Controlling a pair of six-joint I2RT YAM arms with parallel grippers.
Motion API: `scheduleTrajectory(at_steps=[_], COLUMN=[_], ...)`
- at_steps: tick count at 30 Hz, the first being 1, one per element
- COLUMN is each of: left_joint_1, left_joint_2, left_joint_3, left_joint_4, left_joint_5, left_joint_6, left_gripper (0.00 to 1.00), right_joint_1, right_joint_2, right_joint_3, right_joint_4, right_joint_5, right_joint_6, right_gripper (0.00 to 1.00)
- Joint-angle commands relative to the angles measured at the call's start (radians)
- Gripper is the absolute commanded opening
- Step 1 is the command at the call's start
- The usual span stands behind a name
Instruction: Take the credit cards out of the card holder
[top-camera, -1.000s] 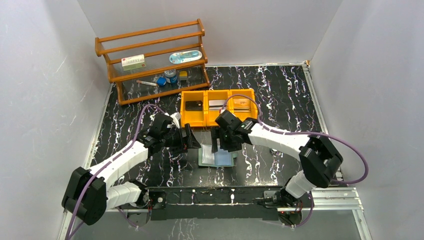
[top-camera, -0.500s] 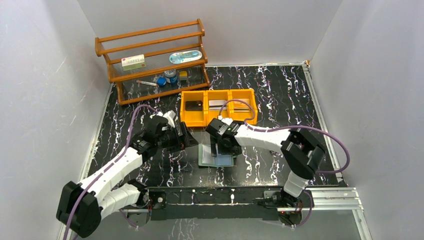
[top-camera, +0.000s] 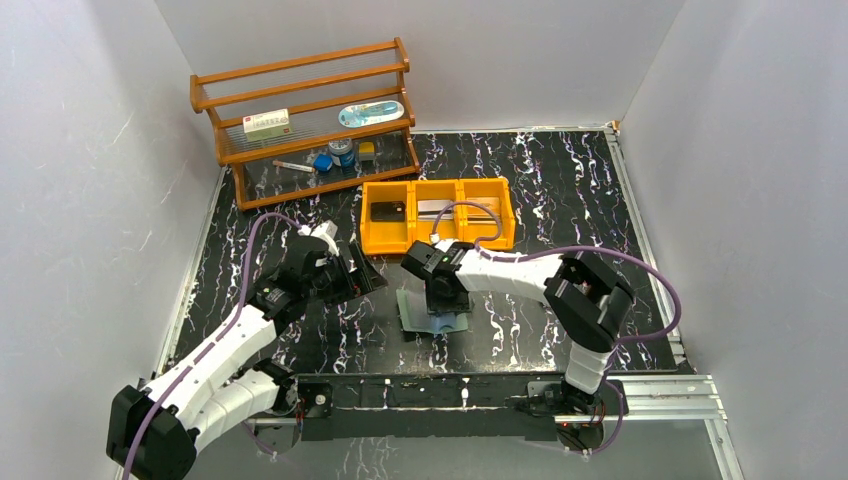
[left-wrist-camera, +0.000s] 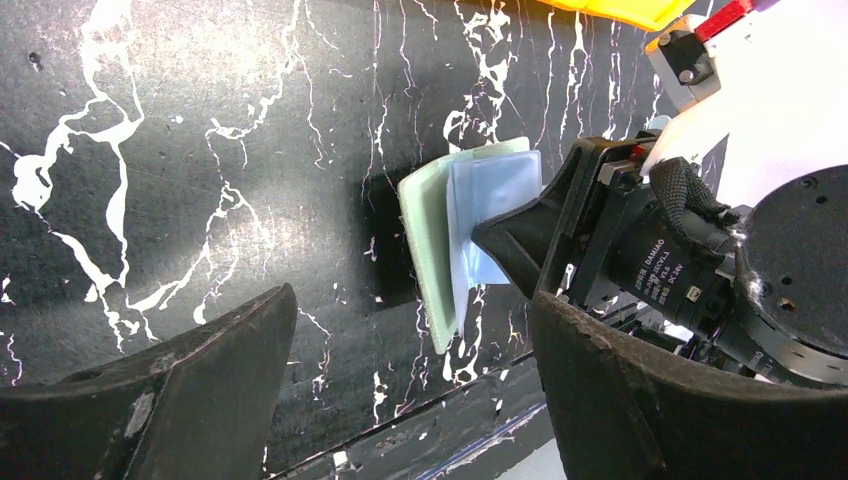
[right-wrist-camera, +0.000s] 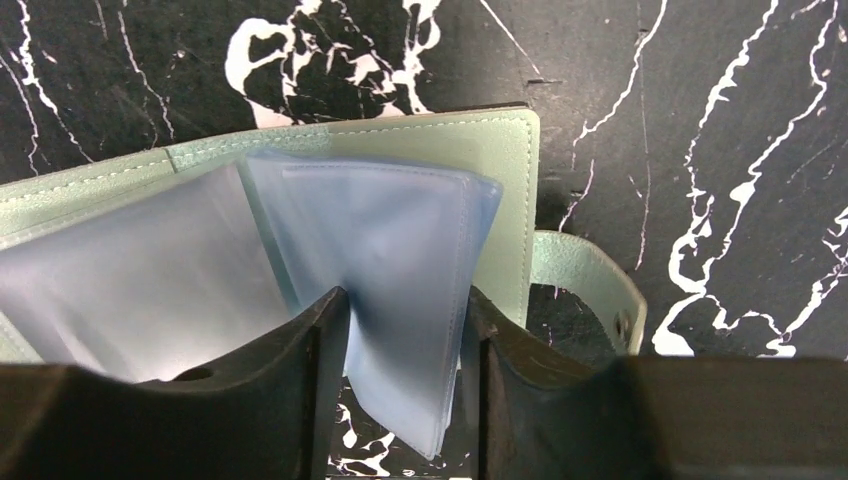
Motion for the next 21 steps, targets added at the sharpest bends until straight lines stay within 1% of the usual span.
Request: scheduleTrajectory(at_steps=[1, 3, 5, 6, 9, 11, 14, 17, 20, 21], left_joint_1=[0.005, 0.006, 0.005, 0.006, 0.005, 0.006, 0.005, 0.005, 0.005, 0.005], left_joint_2=[-0.014, -0.013, -0.012, -0.014, -0.015, -0.014, -0.02, -0.045, -0.043, -0.03], left_joint_3=[-0.005, -0.003, -0.002, -0.002, 0.006, 0.028, 0.084, 0.152, 0.246, 0.291], left_joint_4=[-0.021, -0.021, -0.022, -0.023, -0.037, -0.067, -0.147, -0.223, -0.336, -0.371], left_joint_5=[-0.019, -0.017, -0.014, -0.013, -0.028, -0.057, -0.163, -0.297, -0.45, -0.492], left_joint_6=[-0.004, -0.004, -0.004, -0.004, 0.001, 0.016, 0.03, 0.033, 0.03, 0.03], left_gripper=[0.86, 0.86, 0.86, 0.86, 0.87, 0.89, 0.93, 0.97, 0.98, 0.98], right_joint_1=[0.009, 0.009, 0.009, 0.009, 0.009, 0.009, 0.008, -0.001, -0.05, -0.083], right_joint_2=[0.047, 0.04, 0.037, 0.037, 0.031, 0.001, -0.098, -0.196, -0.297, -0.334], right_joint_3=[-0.007, -0.012, -0.002, 0.008, 0.058, 0.084, 0.122, 0.138, 0.131, 0.119], right_joint_4=[0.029, 0.056, 0.057, 0.053, 0.003, -0.004, -0.019, -0.023, -0.009, 0.016], right_joint_5=[0.01, -0.02, -0.026, -0.025, 0.001, 0.008, 0.071, 0.183, 0.318, 0.336], right_joint_6=[0.005, -0.004, -0.007, -0.012, -0.02, -0.036, -0.081, -0.116, -0.167, -0.197], right_gripper=[0.47, 0.47, 0.5, 0.54, 0.72, 0.78, 0.86, 0.97, 0.98, 0.98])
